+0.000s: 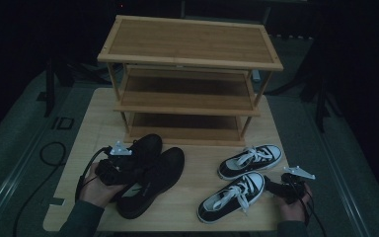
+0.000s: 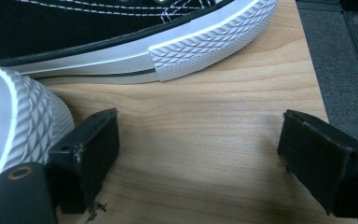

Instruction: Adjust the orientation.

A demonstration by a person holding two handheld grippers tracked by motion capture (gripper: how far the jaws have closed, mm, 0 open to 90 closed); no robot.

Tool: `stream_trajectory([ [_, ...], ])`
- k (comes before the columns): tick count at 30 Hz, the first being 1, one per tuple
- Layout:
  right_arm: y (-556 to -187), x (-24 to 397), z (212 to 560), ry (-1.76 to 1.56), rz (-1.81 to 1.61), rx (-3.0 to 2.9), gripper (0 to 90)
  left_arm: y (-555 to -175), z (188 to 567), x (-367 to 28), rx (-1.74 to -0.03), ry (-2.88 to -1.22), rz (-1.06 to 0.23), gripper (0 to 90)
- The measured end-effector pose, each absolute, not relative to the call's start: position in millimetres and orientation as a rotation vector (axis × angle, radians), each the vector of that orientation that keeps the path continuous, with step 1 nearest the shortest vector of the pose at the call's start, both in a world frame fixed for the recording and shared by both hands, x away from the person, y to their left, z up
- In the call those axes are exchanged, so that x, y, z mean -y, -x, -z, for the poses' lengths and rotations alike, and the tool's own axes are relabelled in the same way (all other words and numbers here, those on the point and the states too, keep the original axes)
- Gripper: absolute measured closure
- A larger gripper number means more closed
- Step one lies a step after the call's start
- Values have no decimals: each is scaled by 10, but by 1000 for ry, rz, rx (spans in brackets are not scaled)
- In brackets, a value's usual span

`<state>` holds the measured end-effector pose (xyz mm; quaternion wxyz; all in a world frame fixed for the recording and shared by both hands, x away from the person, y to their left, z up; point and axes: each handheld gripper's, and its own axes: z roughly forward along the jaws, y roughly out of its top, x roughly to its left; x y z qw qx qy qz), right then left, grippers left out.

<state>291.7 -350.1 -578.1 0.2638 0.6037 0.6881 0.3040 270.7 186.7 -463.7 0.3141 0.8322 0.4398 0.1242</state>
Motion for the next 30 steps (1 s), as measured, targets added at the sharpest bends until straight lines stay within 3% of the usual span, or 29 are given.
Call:
stream_trajectory([
  [10,-2917,3501,5781,-1633,-822,-1860,124,-2693,4573,-1928,-1207,-2167,-419,299],
  [16,-2917,3501,5781,-1633,-822,-1860,124,-2694,4587,-1992,-1239,-2162,-405,214],
  [30,-2917,3500,5781,-1633,-822,-1860,124,-2718,4698,-2037,-1269,-2187,-332,190],
])
